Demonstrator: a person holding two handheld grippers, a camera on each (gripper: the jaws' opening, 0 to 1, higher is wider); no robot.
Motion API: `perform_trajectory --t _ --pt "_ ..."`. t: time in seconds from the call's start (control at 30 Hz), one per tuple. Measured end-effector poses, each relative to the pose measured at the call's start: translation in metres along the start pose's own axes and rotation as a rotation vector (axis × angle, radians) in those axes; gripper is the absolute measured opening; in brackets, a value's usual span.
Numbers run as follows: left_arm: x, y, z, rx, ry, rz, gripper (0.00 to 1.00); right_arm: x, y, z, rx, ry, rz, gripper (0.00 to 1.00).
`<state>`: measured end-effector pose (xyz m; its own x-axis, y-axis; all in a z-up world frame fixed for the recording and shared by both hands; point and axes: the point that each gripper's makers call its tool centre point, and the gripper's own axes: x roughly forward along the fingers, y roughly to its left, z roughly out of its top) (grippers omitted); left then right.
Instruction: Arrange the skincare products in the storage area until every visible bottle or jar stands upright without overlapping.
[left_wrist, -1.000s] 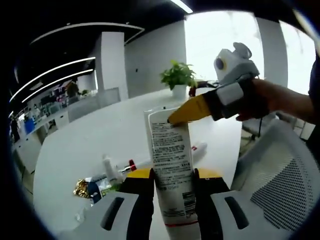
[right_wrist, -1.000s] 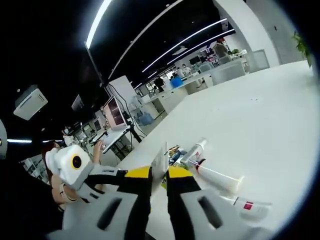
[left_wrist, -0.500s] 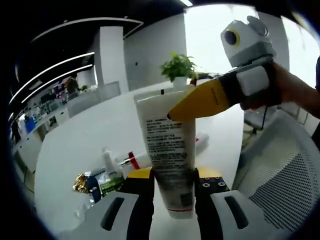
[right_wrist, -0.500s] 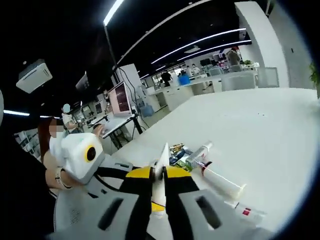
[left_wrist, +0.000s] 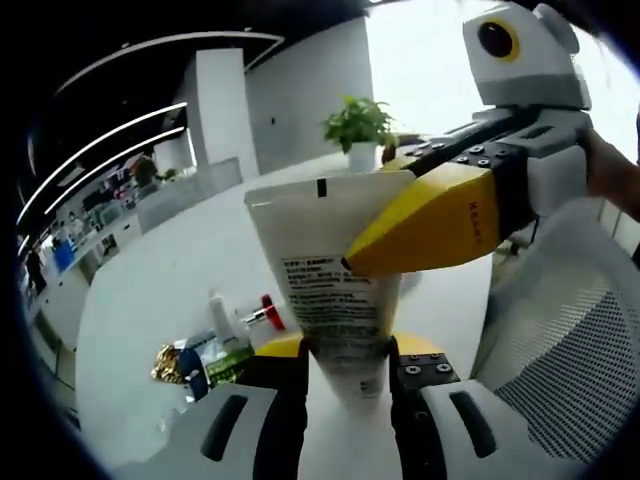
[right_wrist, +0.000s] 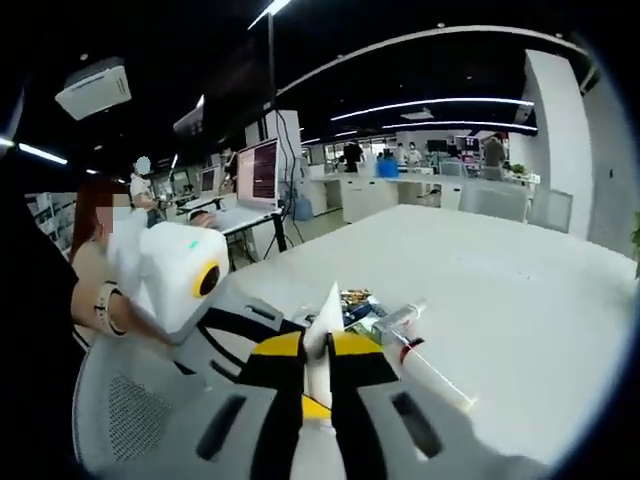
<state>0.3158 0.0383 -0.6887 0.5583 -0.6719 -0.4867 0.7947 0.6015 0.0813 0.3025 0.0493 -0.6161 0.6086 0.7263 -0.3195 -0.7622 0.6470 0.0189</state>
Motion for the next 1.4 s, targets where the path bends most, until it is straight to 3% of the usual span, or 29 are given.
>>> perform_trajectory --t 0.17,0.23,0.33,0.47,0.6,0.77,0.93,1.0,1.03,1.1,1.17,1.23,1.4 --pt "0.0 0.0 0.0 0.009 -0.01 -0.006 0.28 -0.001 -0.002 0.0 -0.04 0.008 -0.014 0.08" --pt "0.001 -0.001 0.0 0.042 -0.013 -0.014 0.29 -0.001 -0.005 0.0 -0.027 0.02 -0.016 0.09" --pt "0.002 -0.002 -0.002 0.139 -0.023 -0.027 0.29 -0.001 -0.011 0.0 -0.087 0.028 -0.028 0.08" --pt "0.001 -0.002 -0.003 0.121 -0.014 -0.029 0.29 -0.002 -0.01 -0.002 -0.086 0.034 -0.008 0.09" --pt "0.0 -0.003 -0.009 0.149 0.014 -0.031 0.32 -0.001 -0.01 -0.007 -0.099 0.055 -0.004 0.2" --pt "-0.004 -0.006 -0.017 0.198 0.051 -0.025 0.34 -0.004 -0.011 -0.008 -0.094 0.063 0.005 0.18" --pt "-0.007 0.004 -0.014 0.162 0.049 0.0 0.3 -0.006 -0.008 -0.021 -0.08 0.102 0.021 0.17" --pt "-0.009 -0.001 -0.022 0.095 0.088 -0.037 0.21 -0.005 -0.007 -0.025 -0.077 0.116 0.028 0.16" --pt "-0.01 0.002 -0.029 0.089 0.123 -0.018 0.17 -0.004 -0.006 -0.027 -0.075 0.122 0.033 0.16" --pt "-0.01 0.006 -0.029 0.139 0.125 -0.007 0.06 -0.002 -0.005 -0.029 -0.068 0.131 0.041 0.16" --pt "-0.012 0.012 -0.022 0.12 0.091 0.017 0.01 0.001 -0.006 -0.031 -0.063 0.137 0.045 0.16" --pt "-0.015 0.011 -0.014 0.058 0.046 0.001 0.01 0.002 -0.006 -0.034 -0.065 0.149 0.047 0.15" --pt "-0.021 0.009 -0.003 0.024 -0.001 -0.024 0.03 0.0 -0.008 -0.038 -0.059 0.164 0.045 0.13"
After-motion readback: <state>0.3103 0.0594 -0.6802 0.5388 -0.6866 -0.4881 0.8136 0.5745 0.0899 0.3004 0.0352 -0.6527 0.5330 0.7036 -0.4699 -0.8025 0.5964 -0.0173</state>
